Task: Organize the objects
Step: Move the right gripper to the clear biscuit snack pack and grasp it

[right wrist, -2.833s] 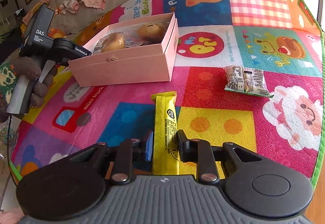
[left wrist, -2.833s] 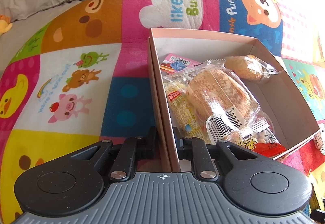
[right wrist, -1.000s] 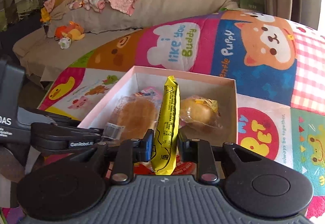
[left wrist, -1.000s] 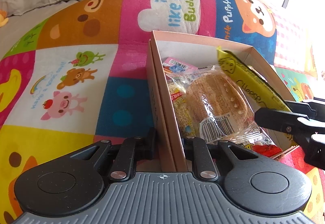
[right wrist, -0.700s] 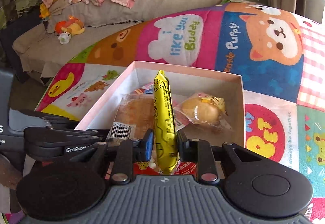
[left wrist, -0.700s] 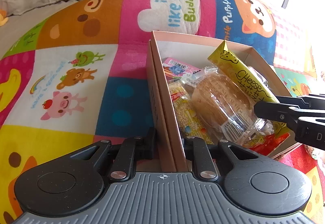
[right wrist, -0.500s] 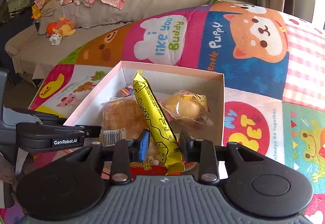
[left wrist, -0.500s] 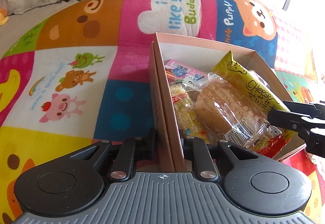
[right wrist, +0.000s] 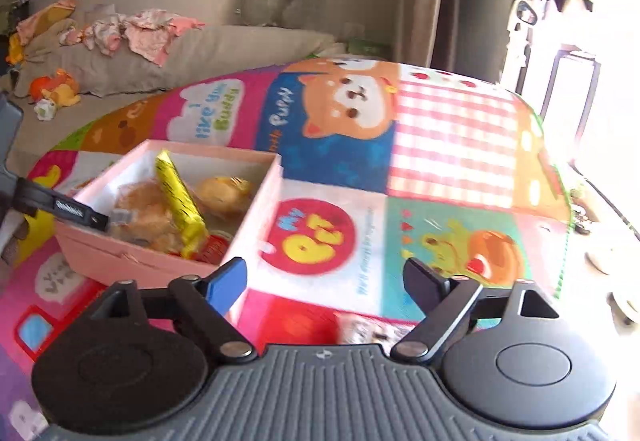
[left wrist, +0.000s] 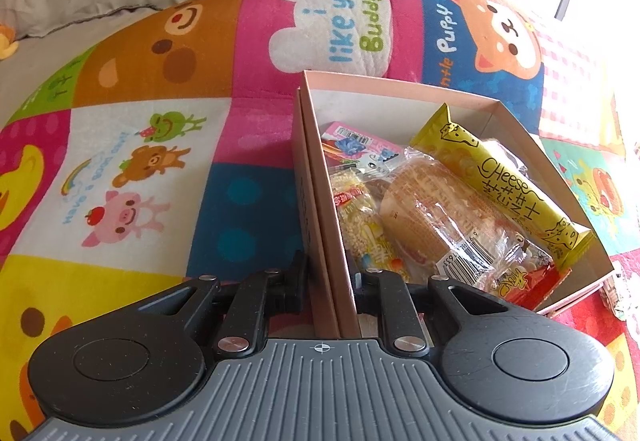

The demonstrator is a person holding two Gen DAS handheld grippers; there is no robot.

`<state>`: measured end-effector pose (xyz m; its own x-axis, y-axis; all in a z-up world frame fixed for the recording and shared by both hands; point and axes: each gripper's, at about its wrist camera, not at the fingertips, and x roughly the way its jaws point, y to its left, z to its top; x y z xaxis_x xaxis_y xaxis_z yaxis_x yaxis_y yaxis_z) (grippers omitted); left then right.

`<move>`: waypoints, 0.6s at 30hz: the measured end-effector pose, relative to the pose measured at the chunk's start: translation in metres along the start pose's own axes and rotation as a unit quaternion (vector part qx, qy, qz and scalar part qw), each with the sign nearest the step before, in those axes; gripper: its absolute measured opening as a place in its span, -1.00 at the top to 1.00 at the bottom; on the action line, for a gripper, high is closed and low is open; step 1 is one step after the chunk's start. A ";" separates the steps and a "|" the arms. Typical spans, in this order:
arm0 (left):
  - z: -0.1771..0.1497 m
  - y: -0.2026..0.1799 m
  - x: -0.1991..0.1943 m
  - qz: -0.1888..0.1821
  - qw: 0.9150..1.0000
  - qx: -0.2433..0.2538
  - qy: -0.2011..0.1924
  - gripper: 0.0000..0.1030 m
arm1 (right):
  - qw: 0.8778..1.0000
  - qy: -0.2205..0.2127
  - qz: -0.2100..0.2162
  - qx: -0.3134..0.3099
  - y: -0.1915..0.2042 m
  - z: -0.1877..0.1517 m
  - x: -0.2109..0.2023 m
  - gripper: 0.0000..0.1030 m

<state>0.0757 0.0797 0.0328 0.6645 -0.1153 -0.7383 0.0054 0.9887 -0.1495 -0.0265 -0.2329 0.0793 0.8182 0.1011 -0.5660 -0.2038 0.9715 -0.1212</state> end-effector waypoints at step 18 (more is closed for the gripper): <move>0.000 -0.012 -0.005 0.027 0.999 0.013 0.009 0.64 | 0.991 0.073 0.017 0.114 -0.031 -0.049 0.063 -0.93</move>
<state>0.0729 0.0688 0.0383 0.6501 -0.0625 -0.7573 -0.0115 0.9957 -0.0920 0.0050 -0.2674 0.0079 0.7229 0.1177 -0.6809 -0.0889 0.9930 0.0773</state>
